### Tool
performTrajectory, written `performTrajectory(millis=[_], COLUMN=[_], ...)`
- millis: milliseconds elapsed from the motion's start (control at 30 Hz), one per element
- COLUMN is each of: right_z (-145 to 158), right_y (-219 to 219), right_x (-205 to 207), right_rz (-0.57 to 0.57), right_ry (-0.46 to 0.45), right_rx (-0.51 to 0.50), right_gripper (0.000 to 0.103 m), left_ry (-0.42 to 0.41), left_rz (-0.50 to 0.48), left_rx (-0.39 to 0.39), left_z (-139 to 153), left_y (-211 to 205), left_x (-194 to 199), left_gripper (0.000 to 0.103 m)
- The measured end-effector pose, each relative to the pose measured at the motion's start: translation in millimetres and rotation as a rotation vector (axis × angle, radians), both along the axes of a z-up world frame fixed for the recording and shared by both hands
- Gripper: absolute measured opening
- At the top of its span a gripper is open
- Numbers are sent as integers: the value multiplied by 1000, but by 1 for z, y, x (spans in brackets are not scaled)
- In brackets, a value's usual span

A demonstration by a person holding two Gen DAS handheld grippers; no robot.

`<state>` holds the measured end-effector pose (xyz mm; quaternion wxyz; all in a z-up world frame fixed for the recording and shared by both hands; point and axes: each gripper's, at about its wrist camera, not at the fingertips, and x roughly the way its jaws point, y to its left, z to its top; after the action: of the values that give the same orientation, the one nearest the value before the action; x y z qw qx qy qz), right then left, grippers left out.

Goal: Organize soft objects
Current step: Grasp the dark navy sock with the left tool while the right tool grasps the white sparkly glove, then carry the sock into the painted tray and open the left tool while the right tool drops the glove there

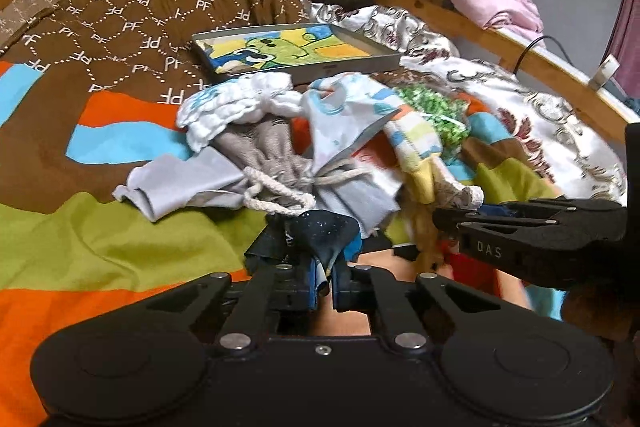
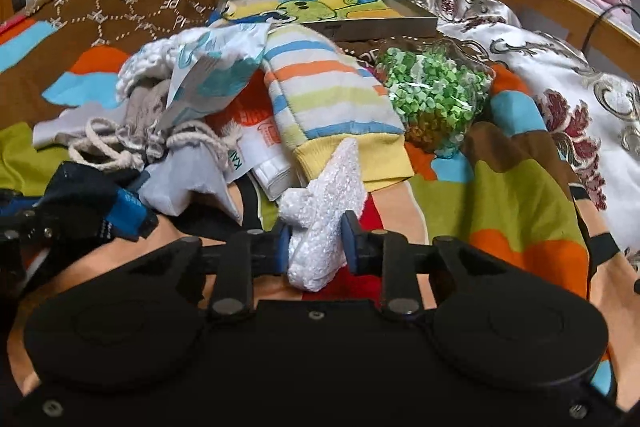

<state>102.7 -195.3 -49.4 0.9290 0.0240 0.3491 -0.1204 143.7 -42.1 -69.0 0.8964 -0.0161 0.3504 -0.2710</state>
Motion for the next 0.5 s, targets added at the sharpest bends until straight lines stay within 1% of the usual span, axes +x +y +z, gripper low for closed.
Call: performTrajectory(millis=[167,300,400,500], right_z=[14,24,34,41], right_y=[-11,-15,-16,-19], right_x=[-18,-35,-48,-61], right_rz=[-26,-23,-13,-12], right_ry=[-71,-120,-175,-208], right_rx=[55,100,105,136], right_gripper=[8,7,7,7], left_ry=[16,0,-25,-31], left_rz=[-19,-41,-30,-2], left_rx=[-32,-31,-29,-52], left_z=[11,25,35,46], left_y=[-6,-12,-13,-9], left_x=[-11,-28,-42,-51], left_gripper=[6,6,6,6])
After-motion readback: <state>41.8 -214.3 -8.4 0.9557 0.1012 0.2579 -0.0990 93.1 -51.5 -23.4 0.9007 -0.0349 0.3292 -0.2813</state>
